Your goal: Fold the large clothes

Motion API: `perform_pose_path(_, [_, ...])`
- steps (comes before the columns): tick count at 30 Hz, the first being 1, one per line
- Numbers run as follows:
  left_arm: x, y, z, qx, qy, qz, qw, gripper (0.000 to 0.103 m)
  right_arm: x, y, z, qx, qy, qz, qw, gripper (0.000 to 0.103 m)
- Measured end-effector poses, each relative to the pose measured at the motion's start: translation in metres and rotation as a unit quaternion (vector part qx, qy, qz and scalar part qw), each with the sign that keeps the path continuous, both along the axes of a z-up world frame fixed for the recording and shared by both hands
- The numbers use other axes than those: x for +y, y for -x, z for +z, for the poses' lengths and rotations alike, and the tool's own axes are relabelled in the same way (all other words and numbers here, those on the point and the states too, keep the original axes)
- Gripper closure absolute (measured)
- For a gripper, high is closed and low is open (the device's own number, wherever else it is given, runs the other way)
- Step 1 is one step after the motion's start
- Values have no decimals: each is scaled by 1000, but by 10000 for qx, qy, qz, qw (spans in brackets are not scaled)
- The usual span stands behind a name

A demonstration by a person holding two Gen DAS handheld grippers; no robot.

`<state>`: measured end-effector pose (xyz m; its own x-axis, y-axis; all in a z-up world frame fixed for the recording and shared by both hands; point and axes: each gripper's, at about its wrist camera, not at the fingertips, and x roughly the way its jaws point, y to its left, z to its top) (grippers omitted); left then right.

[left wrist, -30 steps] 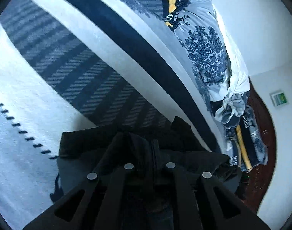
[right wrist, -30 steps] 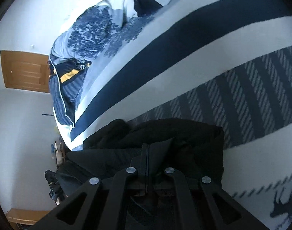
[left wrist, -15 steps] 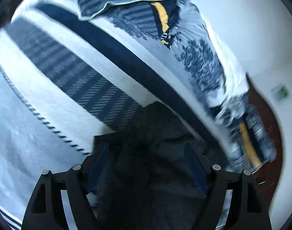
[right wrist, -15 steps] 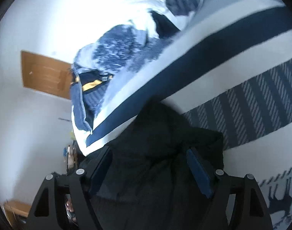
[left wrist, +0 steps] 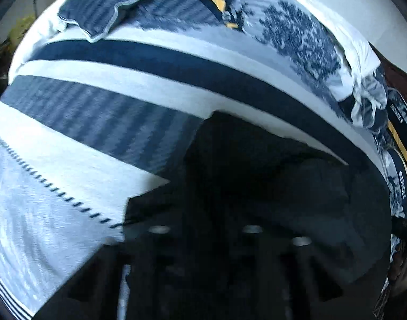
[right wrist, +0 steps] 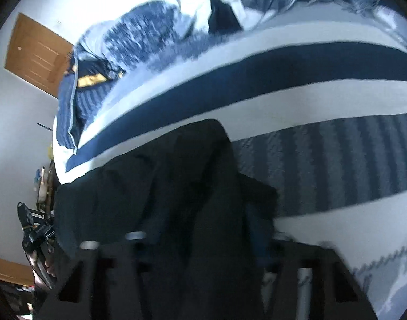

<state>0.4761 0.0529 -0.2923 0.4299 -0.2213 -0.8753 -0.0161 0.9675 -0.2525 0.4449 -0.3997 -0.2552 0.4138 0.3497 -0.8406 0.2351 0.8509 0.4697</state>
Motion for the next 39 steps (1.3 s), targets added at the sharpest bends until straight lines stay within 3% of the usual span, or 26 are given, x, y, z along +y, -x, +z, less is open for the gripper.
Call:
perform_pose_path(2, [7,3,-1,-121,163,39,9998,100,9,-3,0,105,355,128,9992,92])
perform_pose_path(4, [17,13,10,-493,204,137,9985,102,13,5,12,-94,548,229,9982,100])
perform_pose_path(6, [26,18,16,-800,272,271,9961,102,14,15,33,-438,706,145,9964,100])
perform_pose_path(9, [34,11,9,-801,337,658,9940,102,13,14,40,-632,915,1,9938,101])
perform_pose_path(14, [15,-7,-25,-661,-332,646,9952,101,35,-14,-5,-143,1422,97,9897,101])
perform_pose_path(17, [15,-9,-37,-604,-445,723,9946,101,38,-19,-28,-35,1406,32,9901,101])
perform_pose_path(19, [16,-12,-43,-330,-458,832,9949,101,38,-21,-33,39,1429,8,9897,101])
perform_pose_path(22, [26,1,-27,-410,-452,912,9940,101,37,-21,-24,115,1604,-46,9870,101])
perform_pose_path(24, [49,27,1,-773,19,1057,9914,101,33,-5,-2,66,1675,-215,9856,100])
perform_pose_path(26, [66,51,24,-968,249,1132,9885,94,26,25,23,-125,1395,-323,9896,98])
perform_pose_path(27, [76,68,38,-1091,324,1212,9861,77,24,43,35,-261,1272,-349,9909,94])
perform_pose_path(28, [88,88,50,-1160,346,1414,9825,49,22,63,47,-409,1153,-374,9918,78])
perform_pose_path(29, [96,105,59,-1194,364,1608,9791,37,21,90,58,-530,1015,-424,9925,60])
perform_pose_path(30, [104,131,67,-1334,460,1798,9735,29,20,110,65,-638,932,-510,9923,16])
perform_pose_path(32, [115,170,72,-1397,696,1974,9678,27,19,158,76,-1037,800,-703,9889,13])
perform_pose_path(34, [120,208,60,-1086,919,2090,9675,26,24,200,70,-1030,511,-836,9898,13])
perform_pose_path(39, [91,279,10,-432,1982,2193,9543,26,39,281,13,-834,-839,-1437,9825,13])
